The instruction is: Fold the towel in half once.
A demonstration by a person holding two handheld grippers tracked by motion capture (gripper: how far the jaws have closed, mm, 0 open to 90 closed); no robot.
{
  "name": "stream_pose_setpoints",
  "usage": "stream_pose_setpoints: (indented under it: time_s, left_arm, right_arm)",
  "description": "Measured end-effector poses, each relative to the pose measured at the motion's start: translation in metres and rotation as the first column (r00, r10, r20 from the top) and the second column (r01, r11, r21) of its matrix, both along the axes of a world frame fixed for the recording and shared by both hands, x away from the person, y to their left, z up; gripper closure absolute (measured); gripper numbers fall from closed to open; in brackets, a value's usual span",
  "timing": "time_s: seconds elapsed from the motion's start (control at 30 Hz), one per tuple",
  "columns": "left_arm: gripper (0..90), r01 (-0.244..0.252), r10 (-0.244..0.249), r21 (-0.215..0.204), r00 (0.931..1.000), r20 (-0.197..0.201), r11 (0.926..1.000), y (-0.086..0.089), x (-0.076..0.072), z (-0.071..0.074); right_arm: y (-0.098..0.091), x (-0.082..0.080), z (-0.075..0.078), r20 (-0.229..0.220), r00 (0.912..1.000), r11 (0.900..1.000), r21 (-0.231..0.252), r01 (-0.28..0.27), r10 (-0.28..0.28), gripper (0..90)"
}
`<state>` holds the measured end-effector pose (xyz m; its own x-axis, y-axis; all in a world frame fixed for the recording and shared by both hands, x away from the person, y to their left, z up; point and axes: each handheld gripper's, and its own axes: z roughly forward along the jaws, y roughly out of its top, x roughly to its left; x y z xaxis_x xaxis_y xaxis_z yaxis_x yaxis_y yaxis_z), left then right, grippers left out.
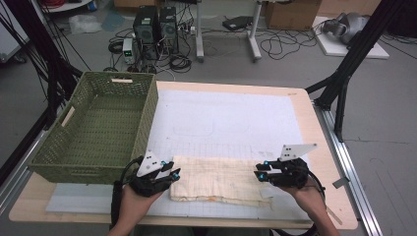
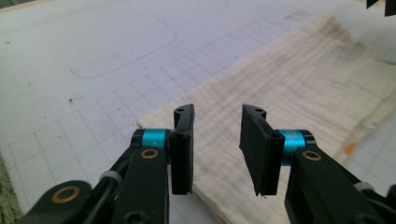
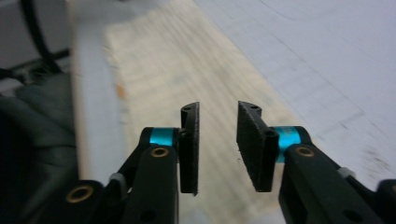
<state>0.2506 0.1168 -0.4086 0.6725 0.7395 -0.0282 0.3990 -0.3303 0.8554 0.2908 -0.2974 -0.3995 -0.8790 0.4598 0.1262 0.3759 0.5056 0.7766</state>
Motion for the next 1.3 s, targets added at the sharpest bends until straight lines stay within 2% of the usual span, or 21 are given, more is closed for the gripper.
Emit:
stream_pose_setpoints:
  time_s: [0.1, 0.13, 0.23, 0.33, 0.4, 0.57, 0.6, 0.67, 0.77, 0.8, 0.87, 0.97, 1.13, 1.17, 1.3]
  left_arm:
    - [64.9, -0.026, 0.026, 0.019, 0.9996, -0.004, 0.9995, -0.006, 0.012, -0.007]
    - [64.9, -0.035, 0.036, 0.021, 0.9992, -0.017, 0.9992, -0.007, 0.016, -0.010]
    - [64.6, -0.069, 0.070, 0.042, 0.9969, -0.036, 0.9967, -0.013, 0.028, -0.018]
    - [63.3, -0.108, 0.112, 0.082, 0.9928, -0.043, 0.9908, -0.016, 0.038, -0.024]
    - [62.2, -0.129, 0.135, 0.086, 0.9881, -0.074, 0.9880, -0.016, 0.043, -0.028]
    - [60.2, -0.170, 0.182, 0.128, 0.9795, -0.086, 0.9770, -0.014, 0.049, -0.035]
    - [60.3, -0.171, 0.183, 0.121, 0.9785, -0.096, 0.9779, -0.013, 0.050, -0.037]
    - [61.9, -0.165, 0.174, 0.096, 0.9791, -0.105, 0.9816, -0.011, 0.051, -0.038]
    - [77.1, -0.123, 0.133, 0.097, 0.9854, -0.106, 0.9876, -0.013, 0.049, -0.038]
    - [81.9, -0.123, 0.132, 0.092, 0.9852, -0.109, 0.9882, -0.014, 0.049, -0.038]
    - [84.9, -0.118, 0.127, 0.085, 0.9856, -0.111, 0.9894, -0.015, 0.049, -0.037]
    - [85.6, -0.110, 0.113, 0.037, 0.9861, -0.121, 0.9933, -0.018, 0.049, -0.034]
    - [85.7, -0.093, 0.094, 0.016, 0.9914, -0.091, 0.9955, -0.029, 0.053, -0.026]
    - [85.7, -0.101, 0.101, 0.003, 0.9916, -0.081, 0.9949, -0.031, 0.054, -0.025]
    - [85.7, -0.136, 0.135, -0.007, 0.9891, -0.058, 0.9907, -0.038, 0.065, -0.021]
  right_arm:
    - [-0.003, 0.017, -0.010, -0.027, 0.9981, 0.9980, -0.032, 0.055, -0.056, 63.3]
    - [-0.005, 0.023, -0.013, -0.027, 0.9972, 0.9969, -0.038, 0.069, -0.070, 63.2]
    - [-0.008, 0.035, -0.019, -0.035, 0.9929, 0.9931, -0.029, 0.113, -0.114, 61.2]
    - [-0.009, 0.044, -0.026, -0.052, 0.9892, 0.9897, -0.048, 0.135, -0.137, 60.2]
    - [-0.010, 0.049, -0.031, -0.085, 0.9853, 0.9881, -0.055, 0.143, -0.148, 60.0]
    - [-0.012, 0.049, -0.043, -0.124, 0.9828, 0.9894, -0.066, 0.129, -0.137, 62.1]
    - [-0.012, 0.047, -0.044, -0.114, 0.9827, 0.9885, -0.057, 0.140, -0.146, 64.4]
    - [-0.014, 0.045, -0.046, -0.129, 0.9833, 0.9915, -0.040, 0.124, -0.128, 70.4]
    - [-0.013, 0.043, -0.046, -0.123, 0.9870, 0.9941, -0.046, 0.098, -0.103, 82.4]
    - [-0.013, 0.042, -0.045, -0.125, 0.9874, 0.9946, -0.048, 0.092, -0.097, 84.3]
    - [-0.013, 0.042, -0.044, -0.115, 0.9888, 0.9943, -0.057, 0.090, -0.096, 85.4]
    - [-0.017, 0.042, -0.042, -0.103, 0.9876, 0.9915, -0.066, 0.112, -0.118, 85.9]
    - [-0.031, 0.046, -0.034, -0.083, 0.9829, 0.9852, -0.064, 0.159, -0.164, 85.9]
    - [-0.034, 0.047, -0.032, -0.083, 0.9816, 0.9837, -0.066, 0.167, -0.172, 85.9]
    - [-0.042, 0.052, -0.025, -0.068, 0.9791, 0.9801, -0.065, 0.188, -0.192, 85.9]
